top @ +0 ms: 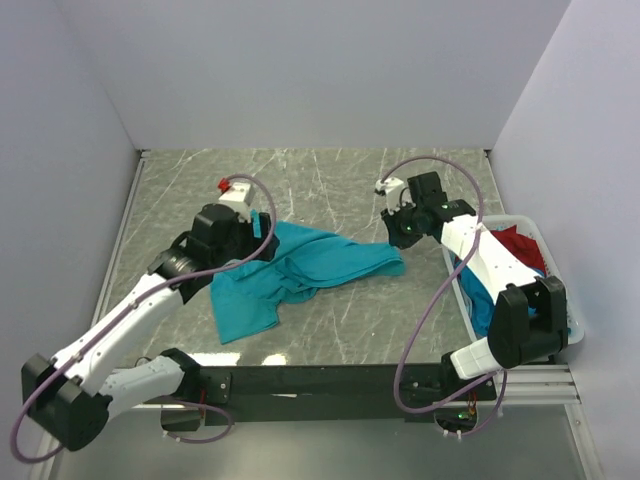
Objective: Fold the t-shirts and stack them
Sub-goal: Flatten the tshirt out
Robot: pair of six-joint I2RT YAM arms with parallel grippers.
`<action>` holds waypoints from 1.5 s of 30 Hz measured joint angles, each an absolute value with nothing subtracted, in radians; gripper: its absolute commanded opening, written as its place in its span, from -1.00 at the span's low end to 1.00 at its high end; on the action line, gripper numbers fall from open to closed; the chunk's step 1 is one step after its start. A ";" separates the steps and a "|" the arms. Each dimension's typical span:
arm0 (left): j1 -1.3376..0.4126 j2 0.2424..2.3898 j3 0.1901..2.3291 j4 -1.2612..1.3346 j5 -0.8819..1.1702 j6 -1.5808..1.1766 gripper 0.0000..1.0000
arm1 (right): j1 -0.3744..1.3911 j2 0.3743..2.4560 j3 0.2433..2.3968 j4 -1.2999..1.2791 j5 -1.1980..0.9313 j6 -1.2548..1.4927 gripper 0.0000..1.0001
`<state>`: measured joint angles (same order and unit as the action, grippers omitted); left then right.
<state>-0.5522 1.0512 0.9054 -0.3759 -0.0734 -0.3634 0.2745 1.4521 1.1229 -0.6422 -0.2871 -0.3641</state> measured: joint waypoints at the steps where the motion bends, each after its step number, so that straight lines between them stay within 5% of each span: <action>1: -0.552 1.023 0.891 -0.379 -0.077 -0.377 0.69 | 0.263 1.452 1.123 -0.630 -0.270 -0.363 -0.46; 3: -0.552 0.971 0.858 -0.374 -0.080 -0.405 0.69 | 0.244 1.452 1.127 -0.613 -0.238 -0.364 -0.07; 6: -0.552 0.923 0.801 -0.369 -0.089 -0.463 0.73 | 0.229 1.452 1.134 -0.611 -0.230 -0.393 0.09; 12: -0.538 0.955 0.728 -0.385 -0.196 -0.599 0.79 | 0.287 1.448 1.182 -0.680 -0.476 -0.577 0.14; 21: -0.279 1.138 0.745 -0.348 -0.115 -0.649 0.69 | 0.710 1.638 1.272 -0.653 -0.575 -0.656 0.16; 31: -0.177 1.348 0.841 -0.310 -0.033 -0.648 0.59 | 0.764 1.974 1.589 -0.583 -0.535 -0.422 0.17; 45: -0.152 1.764 1.143 -0.275 -0.025 -0.597 0.33 | 0.816 2.060 1.612 -0.585 -0.508 -0.324 0.17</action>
